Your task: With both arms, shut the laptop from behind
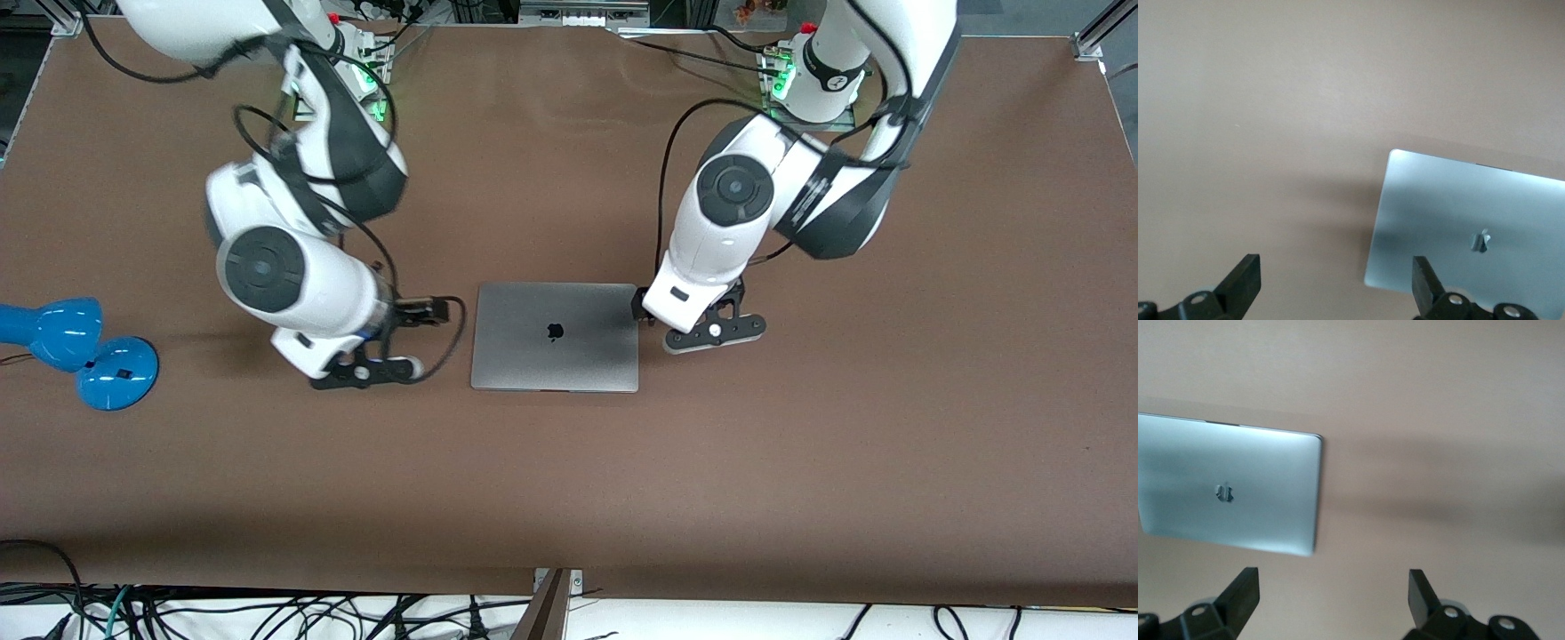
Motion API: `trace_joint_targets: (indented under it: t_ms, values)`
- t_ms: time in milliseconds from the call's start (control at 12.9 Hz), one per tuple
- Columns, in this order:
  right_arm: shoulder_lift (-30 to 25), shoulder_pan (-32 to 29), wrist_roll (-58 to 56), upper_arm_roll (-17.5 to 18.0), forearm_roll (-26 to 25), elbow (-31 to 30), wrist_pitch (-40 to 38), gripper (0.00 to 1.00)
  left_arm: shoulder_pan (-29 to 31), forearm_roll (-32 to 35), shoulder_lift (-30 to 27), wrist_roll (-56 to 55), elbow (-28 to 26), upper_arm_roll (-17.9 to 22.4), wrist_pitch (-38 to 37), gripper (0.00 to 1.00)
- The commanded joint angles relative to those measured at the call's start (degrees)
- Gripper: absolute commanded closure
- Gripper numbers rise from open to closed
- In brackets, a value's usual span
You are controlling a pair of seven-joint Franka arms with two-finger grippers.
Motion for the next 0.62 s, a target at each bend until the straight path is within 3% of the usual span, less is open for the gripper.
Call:
trace_joint_targets:
  t_ms: [0, 309, 541]
  values:
    - [-5.86, -3.09, 0.11, 0.13, 0.51, -1.33, -4.34, 0.01, 2.24, 0.88, -5.13, 6.59, -1.25, 0.03, -3.70, 0.00]
    - [-12.02, -8.01, -0.68, -0.13, 0.42, -1.42, -7.60, 0.01, 7.68, -0.96, -11.02, 19.76, -0.64, 0.03, -10.03, 0.00]
    - [-15.89, -8.64, -5.05, -3.98, 0.51, -1.68, -8.04, 0.01, 7.26, -4.21, -15.67, 26.19, -0.90, 4.76, -14.68, 0.00]
